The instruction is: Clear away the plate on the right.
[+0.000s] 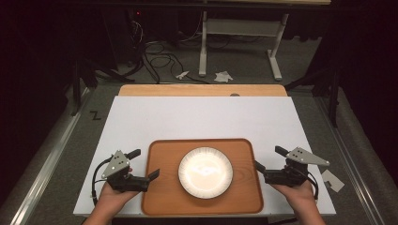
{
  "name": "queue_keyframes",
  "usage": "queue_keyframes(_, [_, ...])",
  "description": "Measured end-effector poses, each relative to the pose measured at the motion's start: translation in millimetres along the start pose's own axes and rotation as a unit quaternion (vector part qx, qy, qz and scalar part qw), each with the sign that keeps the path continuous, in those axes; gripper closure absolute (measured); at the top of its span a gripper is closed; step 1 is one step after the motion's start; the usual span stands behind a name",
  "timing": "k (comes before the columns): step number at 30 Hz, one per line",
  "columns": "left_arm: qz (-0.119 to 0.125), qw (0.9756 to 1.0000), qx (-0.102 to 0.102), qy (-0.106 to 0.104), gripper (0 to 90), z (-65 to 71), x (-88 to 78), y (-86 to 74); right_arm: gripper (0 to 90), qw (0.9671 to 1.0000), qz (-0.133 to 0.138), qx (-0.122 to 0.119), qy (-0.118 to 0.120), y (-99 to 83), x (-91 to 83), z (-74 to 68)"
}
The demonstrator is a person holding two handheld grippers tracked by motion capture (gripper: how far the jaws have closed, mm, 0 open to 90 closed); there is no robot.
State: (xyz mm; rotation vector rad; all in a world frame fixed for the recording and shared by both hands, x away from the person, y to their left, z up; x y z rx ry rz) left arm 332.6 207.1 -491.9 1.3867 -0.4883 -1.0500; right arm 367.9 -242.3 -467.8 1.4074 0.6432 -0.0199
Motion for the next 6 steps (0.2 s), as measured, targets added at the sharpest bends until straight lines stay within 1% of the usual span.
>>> queue_keyframes(3, [0.003, 1.0000, -0.001, -0.003, 0.2, 0.4, -0.6, 0.6, 0.0, 1.0000, -0.005, 0.006, -0.002, -1.1, 0.5, 0.4])
queue_keyframes(6, [0.006, 1.0000, -0.003, -0.007, 0.7, 0.7, -0.8, 1.0, 0.0, 0.9999, -0.002, 0.009, -0.007, -1.2, 1.0, 2.4])
Point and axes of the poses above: each handheld gripper's, and its own axes: x roughly forward along the jaws, y roughly out of its top, z roughly to its right, the point moved 4 cm from there along x, roughly forward along the jaws, and after that the axes turned 15 degrees about -y, right-handed, at the moved point
